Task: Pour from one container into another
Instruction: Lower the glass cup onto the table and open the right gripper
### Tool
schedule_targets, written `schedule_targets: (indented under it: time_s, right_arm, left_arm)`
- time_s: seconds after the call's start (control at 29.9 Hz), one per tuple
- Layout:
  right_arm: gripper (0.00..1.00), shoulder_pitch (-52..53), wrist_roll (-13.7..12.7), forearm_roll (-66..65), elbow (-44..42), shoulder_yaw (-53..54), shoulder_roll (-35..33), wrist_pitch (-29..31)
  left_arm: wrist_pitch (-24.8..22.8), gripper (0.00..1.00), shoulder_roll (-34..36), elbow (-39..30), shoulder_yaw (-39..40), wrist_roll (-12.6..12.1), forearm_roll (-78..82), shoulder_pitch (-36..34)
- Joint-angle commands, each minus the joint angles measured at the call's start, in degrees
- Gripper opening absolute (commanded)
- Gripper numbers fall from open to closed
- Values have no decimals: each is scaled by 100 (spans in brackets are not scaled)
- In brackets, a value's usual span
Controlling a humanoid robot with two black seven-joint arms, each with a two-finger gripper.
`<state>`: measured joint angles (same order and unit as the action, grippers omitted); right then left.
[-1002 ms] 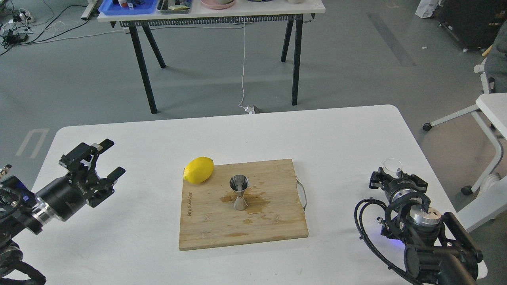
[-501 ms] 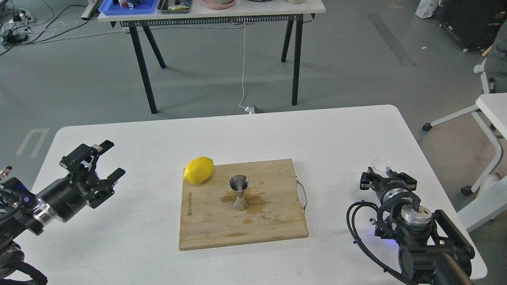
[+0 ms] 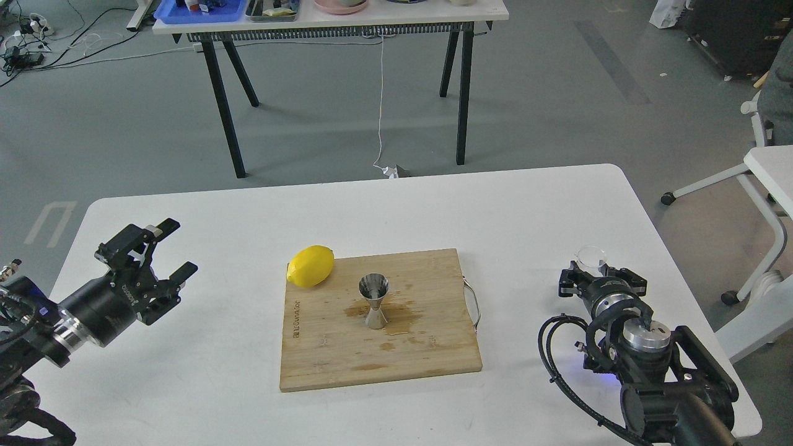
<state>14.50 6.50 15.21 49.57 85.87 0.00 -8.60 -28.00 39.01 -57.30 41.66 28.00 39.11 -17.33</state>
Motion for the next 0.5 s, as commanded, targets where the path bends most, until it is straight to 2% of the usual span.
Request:
schedule_targets:
  time_s: [0.0,0.47]
  right_arm:
    - [56,1,0,-9,0,-53,0,-1]
    - [69,9,0,-9,-79,-150,0,-10]
  left_arm:
    - [0,99,1,0,0,0,17,-7]
    - [0,99,-7,0,0,0,79,-7]
